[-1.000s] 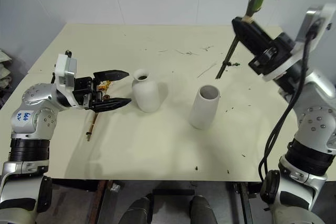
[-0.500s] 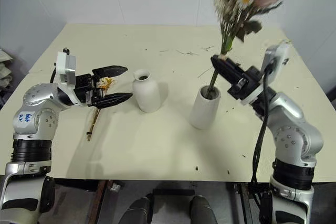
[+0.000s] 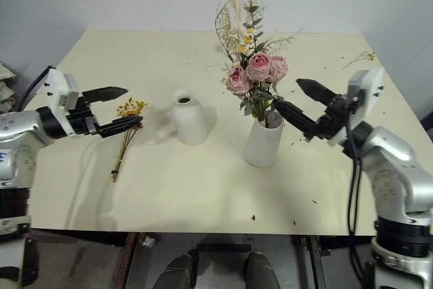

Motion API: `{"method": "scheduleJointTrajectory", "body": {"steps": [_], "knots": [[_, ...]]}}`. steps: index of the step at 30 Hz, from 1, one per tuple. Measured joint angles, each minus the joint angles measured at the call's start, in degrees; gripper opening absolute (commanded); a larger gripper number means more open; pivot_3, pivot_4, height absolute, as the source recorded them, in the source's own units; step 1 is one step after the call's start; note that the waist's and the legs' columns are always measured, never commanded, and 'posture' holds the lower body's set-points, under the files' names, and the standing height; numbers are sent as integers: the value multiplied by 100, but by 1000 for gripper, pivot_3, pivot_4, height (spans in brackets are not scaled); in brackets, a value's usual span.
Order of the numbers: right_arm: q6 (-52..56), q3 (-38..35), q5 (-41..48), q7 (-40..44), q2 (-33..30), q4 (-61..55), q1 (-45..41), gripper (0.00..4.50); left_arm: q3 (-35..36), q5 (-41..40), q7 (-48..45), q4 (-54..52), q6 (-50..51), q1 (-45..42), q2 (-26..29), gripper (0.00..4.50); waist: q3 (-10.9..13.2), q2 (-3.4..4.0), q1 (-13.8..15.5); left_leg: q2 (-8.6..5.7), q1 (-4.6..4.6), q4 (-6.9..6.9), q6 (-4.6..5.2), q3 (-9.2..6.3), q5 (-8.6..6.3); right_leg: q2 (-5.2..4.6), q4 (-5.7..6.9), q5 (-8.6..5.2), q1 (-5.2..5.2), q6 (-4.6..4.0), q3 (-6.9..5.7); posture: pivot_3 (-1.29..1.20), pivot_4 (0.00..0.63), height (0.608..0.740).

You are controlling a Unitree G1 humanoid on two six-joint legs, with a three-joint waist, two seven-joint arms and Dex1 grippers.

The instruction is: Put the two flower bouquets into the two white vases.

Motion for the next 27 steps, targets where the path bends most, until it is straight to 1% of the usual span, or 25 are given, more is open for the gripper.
{"method": "scheduleJointTrajectory", "body": {"steps": [3,6,9,12,17,20,23,27], "knots": [[-24,-247,-61,534,-690,306,58,4472,-30,181,380,-84,905,160,334,4500,0,0,-1,0,0,-2,1,1,0,0,-5,0,2,0,0,0,150,740],[-76,-335,-122,1012,-1164,448,69,4472,-103,219,731,-267,1771,129,376,4500,-1,-2,1,3,2,-1,0,1,-1,2,-8,0,5,-2,-4,0,150,740],[-11,-348,-71,1598,-1543,421,328,4472,-561,544,1323,-477,2885,-78,406,4500,-1,-3,5,1,0,1,1,1,0,1,-10,1,7,0,-4,0,150,740],[25,-376,-23,1904,-1657,176,653,4472,-827,706,1694,-484,3488,-209,268,4500,-1,-3,5,2,-1,0,1,1,-1,1,-13,1,6,1,-4,0,150,740],[233,-490,117,2055,-1724,-294,978,4472,-1238,822,1859,-453,3919,-380,69,4500,-1,-3,0,2,-1,1,0,3,-1,1,-12,1,4,0,-3,0,150,740],[250,-581,137,2066,-1726,-438,1059,4472,-1458,934,1996,-369,4042,-535,-146,4500,-2,-6,14,1,-2,8,0,3,-1,0,-14,3,7,1,-4,0,150,740],[351,-594,227,2052,-1726,-607,1111,4472,-1591,1069,2182,16,4217,-772,-303,4500,-4,-9,16,0,-2,12,0,3,-1,0,-14,4,9,1,-4,0,150,740],[512,-601,458,2013,-1725,-896,1121,4472,-1688,1089,2100,459,4414,-1147,-402,4500,-5,-9,16,-1,0,13,0,3,-1,-1,-14,5,12,1,-4,0,150,740]]}}
